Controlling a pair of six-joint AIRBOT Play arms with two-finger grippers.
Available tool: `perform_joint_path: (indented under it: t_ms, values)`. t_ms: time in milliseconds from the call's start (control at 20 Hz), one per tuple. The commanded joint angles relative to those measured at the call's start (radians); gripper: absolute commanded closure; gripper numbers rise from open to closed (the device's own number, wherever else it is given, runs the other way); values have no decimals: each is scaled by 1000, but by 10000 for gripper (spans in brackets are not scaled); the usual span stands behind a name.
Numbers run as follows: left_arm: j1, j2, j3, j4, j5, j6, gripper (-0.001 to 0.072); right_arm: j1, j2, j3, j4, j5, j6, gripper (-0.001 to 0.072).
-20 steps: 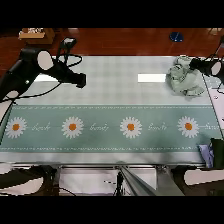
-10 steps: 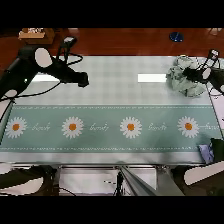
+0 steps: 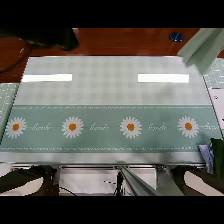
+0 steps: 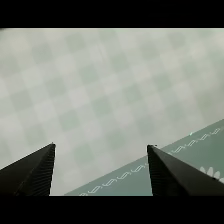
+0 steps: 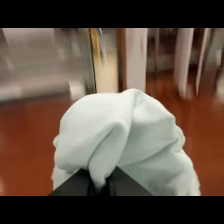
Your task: Fold the shirts.
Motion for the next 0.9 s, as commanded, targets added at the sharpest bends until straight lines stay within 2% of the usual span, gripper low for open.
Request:
perform_joint_path:
  t_ms: [0,150,350,550,600,700,750,850]
  values:
    - [1,102,182,-1,-86,0,22,55,268,35,16,-27,-41,685]
    - [1,254,170,0,-83,0,22,68,395,35,14,92,-42,685]
    - [1,389,142,1,-90,0,23,68,438,35,-37,324,-42,684]
    - [1,419,140,0,-212,-1,24,68,406,34,-31,588,-42,685]
    - [1,417,132,0,-251,-17,24,68,388,34,27,659,-49,685]
    - [1,418,98,0,-297,-35,24,69,335,30,275,805,-136,686]
    - [1,418,78,0,-315,-35,24,85,308,21,373,852,-147,686]
    - [1,417,47,1,-326,-35,24,173,253,-19,420,901,-145,686]
